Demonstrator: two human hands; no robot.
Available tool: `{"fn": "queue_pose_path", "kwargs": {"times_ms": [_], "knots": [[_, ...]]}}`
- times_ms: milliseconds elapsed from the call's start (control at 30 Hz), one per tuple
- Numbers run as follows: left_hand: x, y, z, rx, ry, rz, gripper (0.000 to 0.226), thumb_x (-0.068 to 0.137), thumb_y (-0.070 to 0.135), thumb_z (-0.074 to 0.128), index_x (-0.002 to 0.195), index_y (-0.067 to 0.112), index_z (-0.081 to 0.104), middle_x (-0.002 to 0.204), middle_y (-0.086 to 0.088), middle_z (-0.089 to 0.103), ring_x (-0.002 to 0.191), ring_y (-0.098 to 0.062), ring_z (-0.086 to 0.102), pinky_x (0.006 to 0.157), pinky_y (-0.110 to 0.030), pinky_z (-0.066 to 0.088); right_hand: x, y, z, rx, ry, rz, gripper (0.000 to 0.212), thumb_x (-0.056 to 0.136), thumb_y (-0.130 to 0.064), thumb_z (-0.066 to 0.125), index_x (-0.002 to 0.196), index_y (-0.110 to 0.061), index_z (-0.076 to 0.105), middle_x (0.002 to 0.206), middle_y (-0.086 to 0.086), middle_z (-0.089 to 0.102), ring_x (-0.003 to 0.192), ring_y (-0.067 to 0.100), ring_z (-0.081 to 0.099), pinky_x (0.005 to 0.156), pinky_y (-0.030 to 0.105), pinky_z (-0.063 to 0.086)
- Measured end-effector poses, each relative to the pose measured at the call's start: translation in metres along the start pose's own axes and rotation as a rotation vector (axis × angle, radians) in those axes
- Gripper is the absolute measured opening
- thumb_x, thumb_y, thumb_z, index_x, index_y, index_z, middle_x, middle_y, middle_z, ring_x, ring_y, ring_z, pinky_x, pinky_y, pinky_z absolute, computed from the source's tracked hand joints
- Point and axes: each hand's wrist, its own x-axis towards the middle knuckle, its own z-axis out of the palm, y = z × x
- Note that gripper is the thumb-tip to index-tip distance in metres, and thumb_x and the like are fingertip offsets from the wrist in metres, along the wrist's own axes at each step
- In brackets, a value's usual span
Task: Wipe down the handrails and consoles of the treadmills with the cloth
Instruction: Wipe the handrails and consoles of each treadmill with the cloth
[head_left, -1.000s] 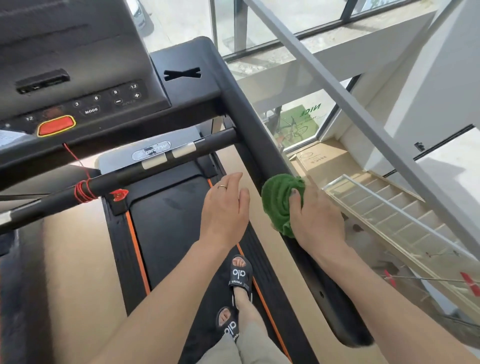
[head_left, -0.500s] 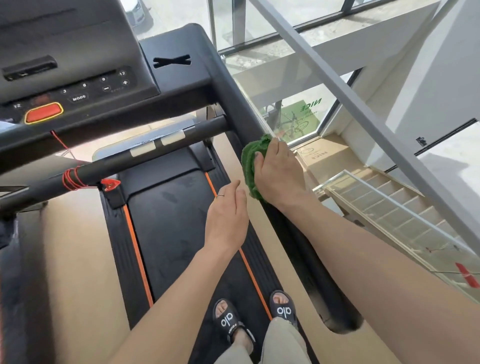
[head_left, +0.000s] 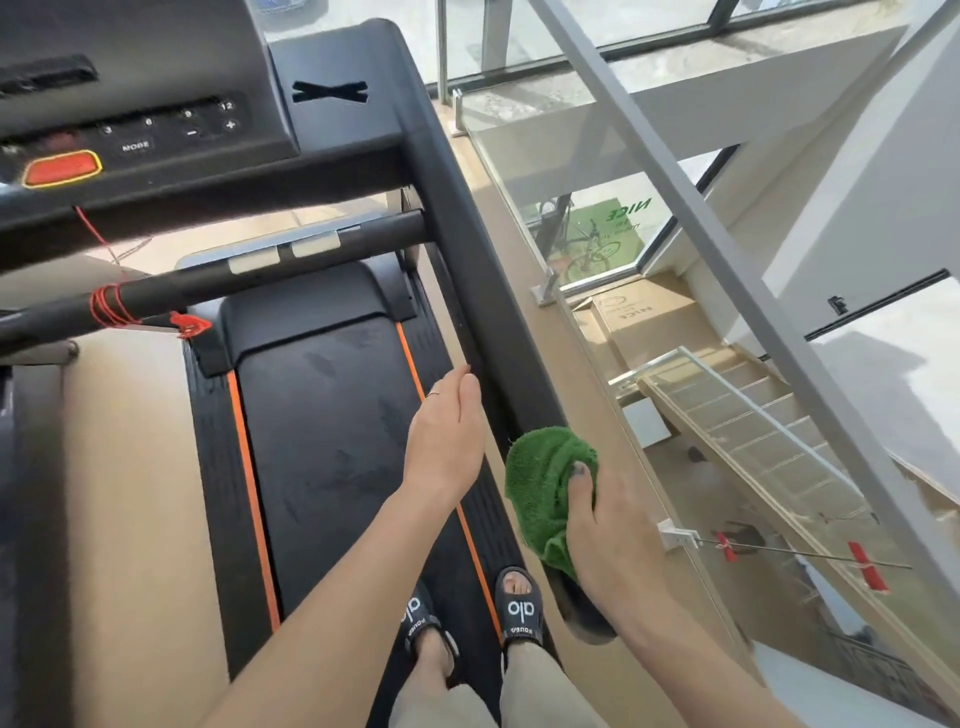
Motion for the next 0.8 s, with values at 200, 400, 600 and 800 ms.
{"fn": "queue_pose_path", "kwargs": {"times_ms": [200, 400, 600, 800], "knots": [[-0.008, 0.002, -0.004, 0.003, 0.066, -0.023, 0.048, 0.109, 0.043, 0.023, 0.149, 0.028, 0.045, 0.146, 0.011, 0.051, 0.139, -0.013, 0.042, 0.109, -0.027, 0.031, 0.074, -0.057, 0.020, -0.187, 0.199, -0.330, 0.053, 0.102, -0.040, 0.026, 0.135, -0.003, 0.046, 0.129, 0.016, 0.055, 0.117, 0.034, 0.053, 0.100, 0.048, 0.044], [-0.022, 0.004, -0.005, -0.111, 0.160, -0.104, 0.050, 0.109, 0.041, 0.021, 0.153, 0.027, 0.042, 0.151, 0.011, 0.047, 0.143, -0.010, 0.037, 0.120, -0.034, 0.027, 0.097, -0.079, 0.031, -0.597, 0.281, -0.698, 0.070, 0.099, -0.025, 0.045, 0.155, 0.008, 0.018, 0.160, 0.033, 0.016, 0.151, 0.046, 0.014, 0.125, 0.052, 0.012], [-0.044, 0.006, 0.002, -0.099, 0.169, -0.184, 0.053, 0.109, 0.043, 0.019, 0.150, 0.020, 0.044, 0.154, 0.002, 0.046, 0.143, -0.017, 0.038, 0.113, -0.030, 0.026, 0.013, -0.010, 0.015, -1.088, -0.032, -1.123, 0.066, 0.098, -0.028, 0.026, 0.154, 0.007, 0.021, 0.164, 0.027, 0.009, 0.153, 0.041, -0.001, 0.122, 0.053, -0.015], [-0.069, -0.001, 0.017, -0.084, 0.130, -0.209, 0.052, 0.109, 0.044, 0.017, 0.148, 0.025, 0.045, 0.147, 0.009, 0.048, 0.132, -0.009, 0.041, 0.106, -0.029, 0.027, -0.017, 0.031, -0.005, -1.342, -0.309, -1.393, 0.047, 0.093, -0.033, 0.046, 0.122, -0.006, 0.071, 0.131, 0.018, 0.062, 0.133, 0.040, 0.045, 0.124, 0.055, -0.005]]}}
